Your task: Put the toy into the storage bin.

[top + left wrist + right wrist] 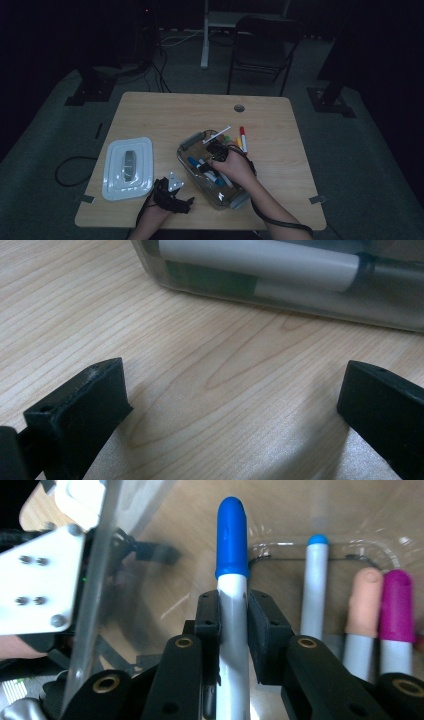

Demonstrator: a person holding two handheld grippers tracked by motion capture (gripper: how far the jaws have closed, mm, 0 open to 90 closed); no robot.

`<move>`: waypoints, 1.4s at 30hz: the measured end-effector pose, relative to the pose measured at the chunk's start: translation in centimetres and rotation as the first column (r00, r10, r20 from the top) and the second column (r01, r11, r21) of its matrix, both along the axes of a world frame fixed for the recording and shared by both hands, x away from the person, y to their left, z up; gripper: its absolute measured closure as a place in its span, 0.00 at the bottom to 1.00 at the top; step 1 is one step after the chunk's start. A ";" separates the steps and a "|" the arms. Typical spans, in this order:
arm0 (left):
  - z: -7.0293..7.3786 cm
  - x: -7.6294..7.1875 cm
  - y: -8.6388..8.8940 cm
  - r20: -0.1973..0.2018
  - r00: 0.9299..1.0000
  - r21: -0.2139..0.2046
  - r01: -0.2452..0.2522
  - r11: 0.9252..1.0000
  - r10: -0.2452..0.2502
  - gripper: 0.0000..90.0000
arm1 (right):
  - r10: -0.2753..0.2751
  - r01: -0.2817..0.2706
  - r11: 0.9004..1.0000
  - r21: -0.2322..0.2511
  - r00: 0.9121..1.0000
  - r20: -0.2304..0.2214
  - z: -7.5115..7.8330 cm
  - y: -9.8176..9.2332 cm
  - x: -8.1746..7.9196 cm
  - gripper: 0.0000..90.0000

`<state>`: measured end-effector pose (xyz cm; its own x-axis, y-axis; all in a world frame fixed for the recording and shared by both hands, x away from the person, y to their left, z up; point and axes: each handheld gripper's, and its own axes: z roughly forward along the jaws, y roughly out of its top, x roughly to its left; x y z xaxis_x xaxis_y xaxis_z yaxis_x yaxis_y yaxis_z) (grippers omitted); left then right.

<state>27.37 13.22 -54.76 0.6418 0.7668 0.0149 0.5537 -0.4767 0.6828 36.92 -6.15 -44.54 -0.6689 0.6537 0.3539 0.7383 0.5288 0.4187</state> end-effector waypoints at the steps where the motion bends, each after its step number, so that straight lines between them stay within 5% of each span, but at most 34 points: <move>1: 0.0 0.0 0.0 0.000 1.000 0.000 0.000 1.000 0.000 0.01 | 0.003 -0.003 1.000 -0.004 1.000 -0.006 -0.2 0.2 0.0 0.84; 10: 0.0 0.0 0.0 0.000 1.000 0.000 0.001 1.000 -0.001 0.01 | 0.018 -0.023 0.996 -0.092 0.998 -0.056 -2.4 1.6 0.3 0.84; 14: 0.0 0.0 0.0 0.000 1.000 0.000 0.001 1.000 -0.001 0.01 | 0.026 -0.033 0.995 -0.095 0.997 -0.073 -2.9 1.7 0.3 0.78; 23: 0.0 0.0 0.0 -0.002 1.000 0.001 0.002 1.000 -0.002 0.01 | -0.009 0.003 0.997 0.077 0.996 0.088 1.4 -2.2 -0.5 0.61; 28: 0.0 0.0 0.0 -0.001 1.000 0.001 0.001 1.000 -0.001 0.01 | -0.087 0.057 0.986 0.158 0.978 0.188 3.9 -6.2 -0.8 0.57; 33: 0.0 0.0 0.0 -0.001 1.000 0.001 0.001 1.000 -0.001 0.01 | -0.190 0.138 0.968 0.212 0.948 0.253 4.9 -10.4 -0.8 0.56; 38: 0.0 0.0 0.0 0.000 1.000 0.000 0.001 1.000 -0.001 0.01 | -0.284 0.236 0.949 0.210 0.928 0.242 4.3 -14.0 -0.1 0.57; 42: 0.0 0.0 0.0 0.001 1.000 -0.001 0.000 1.000 0.000 0.01 | -0.358 0.319 0.929 0.188 0.903 0.237 2.8 -15.9 1.2 0.58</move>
<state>27.37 13.21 -54.77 0.6415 0.7670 0.0149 0.5529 -0.4757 0.6841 38.16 -22.03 -41.75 -0.4974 0.8135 0.3014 0.7149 0.1875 0.6736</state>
